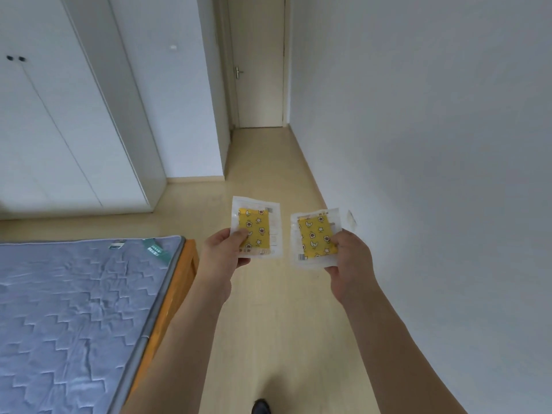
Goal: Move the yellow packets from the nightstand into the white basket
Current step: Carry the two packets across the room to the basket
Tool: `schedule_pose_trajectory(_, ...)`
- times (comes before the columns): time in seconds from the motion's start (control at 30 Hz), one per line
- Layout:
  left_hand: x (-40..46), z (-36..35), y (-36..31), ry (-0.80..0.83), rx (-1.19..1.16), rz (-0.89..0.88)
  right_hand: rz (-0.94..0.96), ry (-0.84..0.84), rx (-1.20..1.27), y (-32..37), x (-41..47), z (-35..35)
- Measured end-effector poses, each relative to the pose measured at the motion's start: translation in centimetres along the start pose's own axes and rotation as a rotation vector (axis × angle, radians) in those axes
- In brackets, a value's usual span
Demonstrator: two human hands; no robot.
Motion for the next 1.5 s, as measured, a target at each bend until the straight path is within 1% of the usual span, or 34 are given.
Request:
schedule_pose_trajectory(0.1, 7.3, 0.1, -2.1, -0.040, 0.011, -0.013, -0.005, 0.049, -0.036, 0.5, 6.2, -6.2)
schedule_pose_trajectory(0.2, 14.3, 0.2, -4.8, -0.066, 0.014, -0.023, 0.016, 0.057, -0.121, 1.9, 12.0, -12.4)
schedule_pose_trajectory(0.33, 22.8, -0.3, -7.9, -0.110, 0.001, -0.046, 0.037, 0.116, -0.137, 3.1, 19.0, -19.4)
schedule_pose_trajectory(0.43, 28.0, -1.5, -8.8, -0.126, 0.007, -0.025, 0.004, 0.157, -0.121, 3.4, 23.6, -23.1)
schedule_pose_trajectory(0.57, 35.6, -3.3, -8.6, -0.150, 0.028, -0.003, -0.082, 0.132, -0.013, 2.9, 31.6, -27.5)
schedule_pose_trajectory(0.63, 40.0, -4.0, -8.5, -0.178, 0.037, 0.005, -0.106, 0.139, -0.015, 2.6, 35.9, -30.0)
schedule_pose_trajectory(0.73, 47.1, -5.4, -8.9, -0.203, 0.040, -0.001, -0.086, 0.189, -0.056, 3.0, 42.6, -34.3)
schedule_pose_trajectory(0.93, 60.5, -6.5, -13.4, -0.300, 0.050, -0.030, -0.125, 0.264, -0.022, 6.0, 54.8, -44.2)
schedule_pose_trajectory(1.07, 67.6, -4.7, -15.9, -0.408, -0.002, -0.051, -0.139, 0.325, -0.064, 6.5, 60.6, -52.0)
schedule_pose_trajectory(1.27, 76.8, -0.8, -16.9, -0.507, -0.058, -0.043, -0.174, 0.454, -0.164, 3.0, 66.4, -63.9)
schedule_pose_trajectory(1.37, 82.5, 2.6, -17.5, -0.547, -0.082, -0.056, -0.172, 0.510, -0.198, 1.2, 69.0, -71.0)
schedule_pose_trajectory(1.5, 90.1, 8.7, -19.4, -0.633, -0.124, -0.069, -0.156, 0.599, -0.235, -1.4, 71.9, -82.2)
Point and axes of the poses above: each hand's wrist, its own x-axis towards the middle knuckle, its own z-axis out of the back of the hand, y = z × x, the point moved 8 cm from there along x, towards the middle knuckle, and after that the axes turned 3 degrees about -y, right-handed, at the moved point
